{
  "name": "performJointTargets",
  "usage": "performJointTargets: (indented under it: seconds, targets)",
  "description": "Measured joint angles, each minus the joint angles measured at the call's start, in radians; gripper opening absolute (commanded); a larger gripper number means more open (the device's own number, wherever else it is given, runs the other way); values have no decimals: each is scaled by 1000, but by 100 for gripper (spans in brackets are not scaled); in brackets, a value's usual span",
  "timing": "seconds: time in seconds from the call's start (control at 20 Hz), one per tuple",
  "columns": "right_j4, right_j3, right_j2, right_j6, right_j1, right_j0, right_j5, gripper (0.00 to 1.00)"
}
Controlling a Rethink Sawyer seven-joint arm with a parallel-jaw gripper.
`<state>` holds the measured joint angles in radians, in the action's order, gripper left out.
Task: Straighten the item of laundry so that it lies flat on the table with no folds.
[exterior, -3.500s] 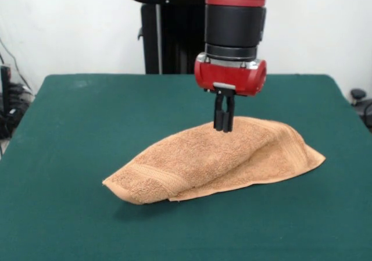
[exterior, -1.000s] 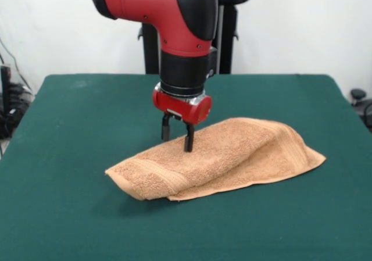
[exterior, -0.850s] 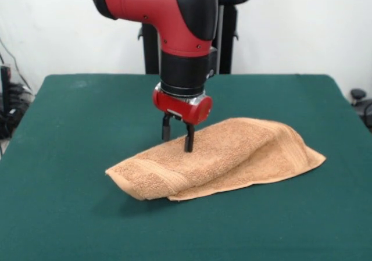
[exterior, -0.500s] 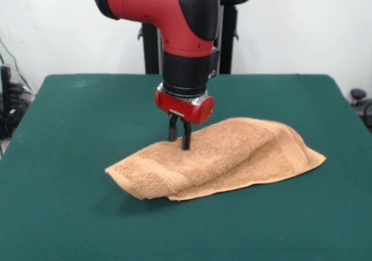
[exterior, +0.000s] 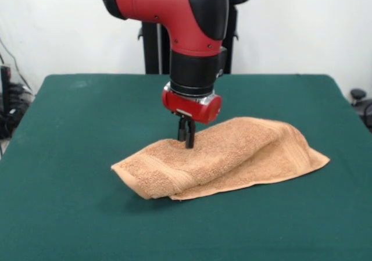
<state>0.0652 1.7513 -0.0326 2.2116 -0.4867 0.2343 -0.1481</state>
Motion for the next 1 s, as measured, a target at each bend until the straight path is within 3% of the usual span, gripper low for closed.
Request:
performJointTargets:
  seconds: [0.35,0.7,1.0]
  targets:
    - [-3,49,-21,0,-102,-17,-78,0]
    - [-4,84,-73,0,-239,-64,-307,0]
    - [-22,104,-76,0,-233,-52,-316,0]
